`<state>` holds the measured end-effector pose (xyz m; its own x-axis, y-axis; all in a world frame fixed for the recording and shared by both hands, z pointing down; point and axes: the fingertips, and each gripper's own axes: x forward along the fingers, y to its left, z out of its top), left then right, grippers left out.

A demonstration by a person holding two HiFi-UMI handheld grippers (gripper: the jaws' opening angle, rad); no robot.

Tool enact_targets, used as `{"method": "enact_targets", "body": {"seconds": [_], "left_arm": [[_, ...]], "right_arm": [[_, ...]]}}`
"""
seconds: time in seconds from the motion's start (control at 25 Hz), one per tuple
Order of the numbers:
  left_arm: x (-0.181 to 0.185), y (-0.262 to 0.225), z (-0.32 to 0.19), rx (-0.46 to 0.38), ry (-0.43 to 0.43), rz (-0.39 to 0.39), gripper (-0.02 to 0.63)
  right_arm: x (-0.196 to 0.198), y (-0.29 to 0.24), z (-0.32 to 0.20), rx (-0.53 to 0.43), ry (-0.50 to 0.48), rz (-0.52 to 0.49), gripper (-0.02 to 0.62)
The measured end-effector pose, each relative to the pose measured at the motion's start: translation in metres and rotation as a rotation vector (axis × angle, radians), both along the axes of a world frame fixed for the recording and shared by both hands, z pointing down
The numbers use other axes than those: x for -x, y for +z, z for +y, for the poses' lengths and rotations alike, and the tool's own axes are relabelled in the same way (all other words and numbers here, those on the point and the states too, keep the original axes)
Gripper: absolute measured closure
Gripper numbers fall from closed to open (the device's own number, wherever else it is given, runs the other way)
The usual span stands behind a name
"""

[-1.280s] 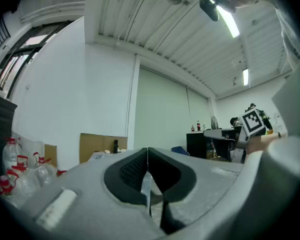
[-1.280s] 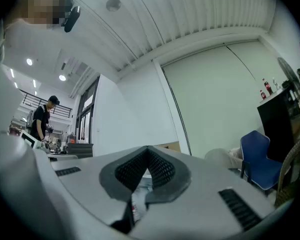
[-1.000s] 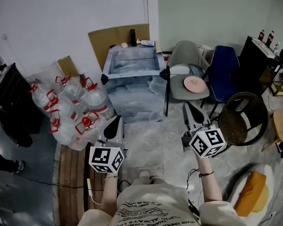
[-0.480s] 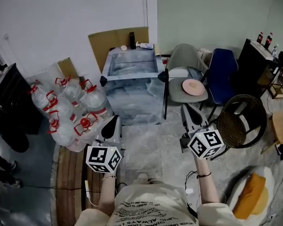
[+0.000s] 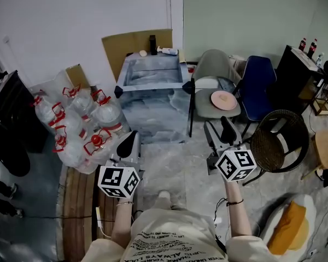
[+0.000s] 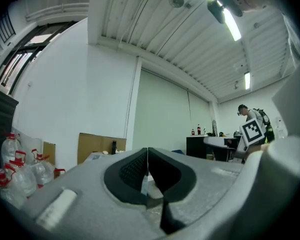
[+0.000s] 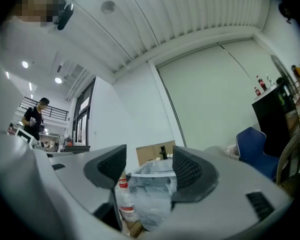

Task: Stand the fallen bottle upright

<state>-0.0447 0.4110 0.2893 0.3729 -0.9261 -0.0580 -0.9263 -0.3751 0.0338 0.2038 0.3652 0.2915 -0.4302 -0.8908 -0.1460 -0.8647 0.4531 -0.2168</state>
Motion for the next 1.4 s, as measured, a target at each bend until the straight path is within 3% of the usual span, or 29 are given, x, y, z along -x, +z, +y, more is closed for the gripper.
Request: {"method": "enact_targets", "body": {"seconds": [0.44,1.08,1.4], "left_arm": [[0.007,0.015,-0.049,0.030,0.005,0.017,0.581],[0.052,0.017,-0.241,0.056,0.028,0.047,0.581],[0.059,0.027,-0.288,0.068,0.078,0.063,0.581]], "right_arm": [[0.009,0.020,-0.049,0.060,-0.015,-0.004,0.305],[0.042,0.029,-0.227,0.109,-0.002,0.008,0.307],[0.058,0.030,-0.269,0.093,0.035,0.060,0.305]]}}
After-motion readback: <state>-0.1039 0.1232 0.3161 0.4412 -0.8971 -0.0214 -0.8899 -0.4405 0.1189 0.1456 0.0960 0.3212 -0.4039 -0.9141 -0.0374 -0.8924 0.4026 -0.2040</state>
